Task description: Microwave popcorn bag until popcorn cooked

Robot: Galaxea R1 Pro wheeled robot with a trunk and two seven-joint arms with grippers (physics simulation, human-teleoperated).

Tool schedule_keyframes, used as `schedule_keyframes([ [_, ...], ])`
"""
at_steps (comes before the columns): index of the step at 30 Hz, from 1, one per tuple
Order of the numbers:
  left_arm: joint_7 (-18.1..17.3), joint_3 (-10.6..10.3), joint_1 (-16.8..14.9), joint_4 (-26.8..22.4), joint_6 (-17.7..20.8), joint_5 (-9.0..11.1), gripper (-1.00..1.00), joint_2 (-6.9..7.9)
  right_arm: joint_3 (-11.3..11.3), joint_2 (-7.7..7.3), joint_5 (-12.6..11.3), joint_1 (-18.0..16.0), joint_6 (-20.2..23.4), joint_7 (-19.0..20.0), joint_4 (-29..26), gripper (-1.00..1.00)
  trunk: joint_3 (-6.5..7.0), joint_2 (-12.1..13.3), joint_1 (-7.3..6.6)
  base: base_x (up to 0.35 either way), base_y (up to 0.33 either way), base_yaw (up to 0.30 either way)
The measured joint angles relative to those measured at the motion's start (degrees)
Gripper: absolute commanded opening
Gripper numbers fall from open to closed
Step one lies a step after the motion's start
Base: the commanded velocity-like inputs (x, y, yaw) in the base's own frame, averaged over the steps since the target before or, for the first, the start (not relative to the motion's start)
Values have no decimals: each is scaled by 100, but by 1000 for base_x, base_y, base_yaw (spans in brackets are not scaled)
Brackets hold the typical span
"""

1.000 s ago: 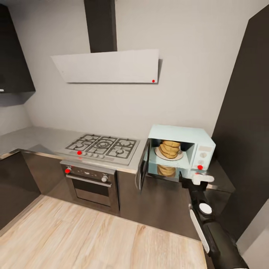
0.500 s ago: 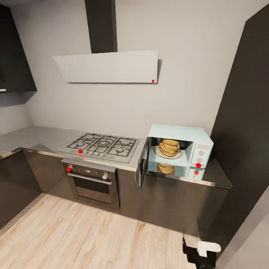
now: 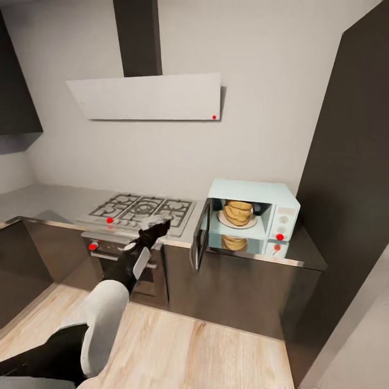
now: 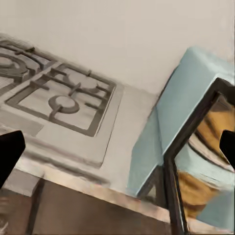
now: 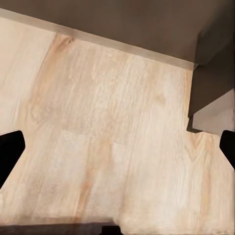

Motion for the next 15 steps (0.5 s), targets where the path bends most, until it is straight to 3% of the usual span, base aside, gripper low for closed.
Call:
schedule_keyframes([
  [2,9,285,-275,23,296,77,100,0,25,-4,-3,-2,-5,-2,47,100,3,2,0,0,0,-285],
  [4,30,396,-380,36,481,96,100,1,29,-4,-5,-1,-7,-2,149,100,7,2,0,0,0,-289],
  [7,153,442,-425,240,590,99,100,1,27,1,-6,-4,-9,-1,294,100,14,3,0,0,0,-164],
  [10,230,477,-408,953,581,95,100,-1,18,2,-12,-11,-2,2,287,100,14,3,0,0,0,-25],
  [15,240,536,-171,1154,532,109,100,-2,14,-5,-14,-87,-16,14,275,100,15,2,1,0,0,-2],
])
